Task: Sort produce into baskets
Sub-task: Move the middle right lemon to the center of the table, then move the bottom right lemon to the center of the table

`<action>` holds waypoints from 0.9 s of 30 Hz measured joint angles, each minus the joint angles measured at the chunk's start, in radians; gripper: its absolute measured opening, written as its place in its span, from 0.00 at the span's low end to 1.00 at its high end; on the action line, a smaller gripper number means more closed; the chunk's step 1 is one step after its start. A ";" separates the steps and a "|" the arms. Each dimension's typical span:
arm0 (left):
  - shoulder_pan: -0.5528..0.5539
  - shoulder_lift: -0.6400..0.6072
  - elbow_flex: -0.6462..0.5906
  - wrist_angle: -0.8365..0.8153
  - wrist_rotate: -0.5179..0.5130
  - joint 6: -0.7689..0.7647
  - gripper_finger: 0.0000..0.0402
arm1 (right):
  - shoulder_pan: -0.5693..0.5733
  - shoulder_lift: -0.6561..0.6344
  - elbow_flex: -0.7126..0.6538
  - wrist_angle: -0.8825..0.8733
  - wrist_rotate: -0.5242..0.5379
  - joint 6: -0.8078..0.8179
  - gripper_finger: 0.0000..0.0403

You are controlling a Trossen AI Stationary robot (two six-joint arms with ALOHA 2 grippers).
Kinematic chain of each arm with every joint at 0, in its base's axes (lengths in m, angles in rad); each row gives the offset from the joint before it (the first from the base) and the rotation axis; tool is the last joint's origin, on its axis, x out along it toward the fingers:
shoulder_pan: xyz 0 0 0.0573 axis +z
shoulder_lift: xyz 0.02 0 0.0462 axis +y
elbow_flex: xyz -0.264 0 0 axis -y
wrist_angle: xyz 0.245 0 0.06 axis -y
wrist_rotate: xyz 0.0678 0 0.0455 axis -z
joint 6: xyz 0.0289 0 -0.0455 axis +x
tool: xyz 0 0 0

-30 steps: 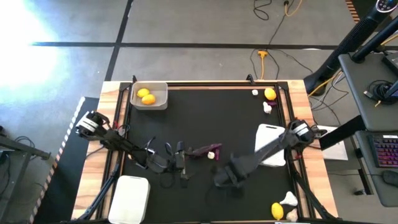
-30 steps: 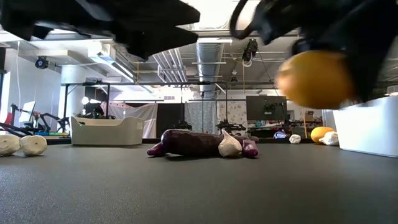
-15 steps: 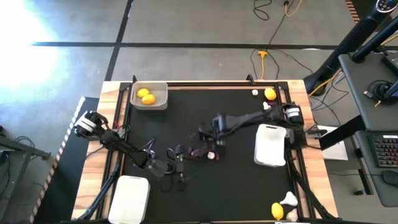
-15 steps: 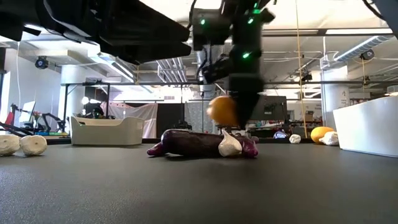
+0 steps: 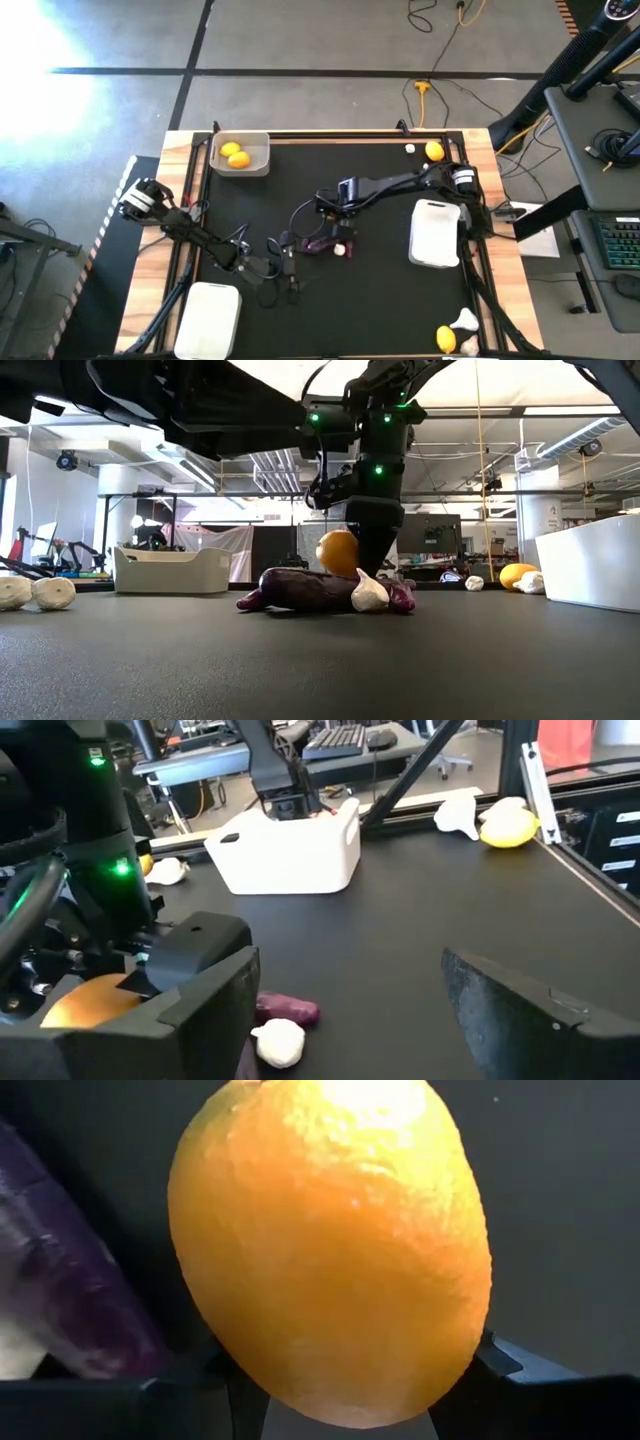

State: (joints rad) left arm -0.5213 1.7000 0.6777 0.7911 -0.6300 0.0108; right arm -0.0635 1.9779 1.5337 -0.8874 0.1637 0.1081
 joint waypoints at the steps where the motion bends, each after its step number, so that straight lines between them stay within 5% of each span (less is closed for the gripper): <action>1: -0.001 0.000 0.000 0.005 0.000 0.002 0.73 | 0.000 -0.001 0.000 -0.003 -0.014 0.006 0.49; 8: 0.000 0.000 0.000 0.010 0.000 0.003 0.73 | 0.000 0.010 0.000 -0.018 -0.063 0.026 0.52; 17: 0.001 0.000 0.000 0.018 -0.016 0.007 0.73 | 0.000 0.003 0.006 -0.047 -0.062 0.115 0.76; 23: 0.002 0.000 0.000 0.058 -0.017 0.023 0.73 | 0.033 -0.005 0.185 -0.462 -0.072 0.236 0.81; 27: 0.002 0.000 0.000 0.064 -0.017 0.027 0.73 | 0.141 -0.016 0.287 -0.692 -0.212 0.403 0.81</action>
State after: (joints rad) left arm -0.5190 1.6997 0.6781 0.8551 -0.6468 0.0378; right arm 0.0773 1.9622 1.8203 -1.5795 -0.0484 0.5114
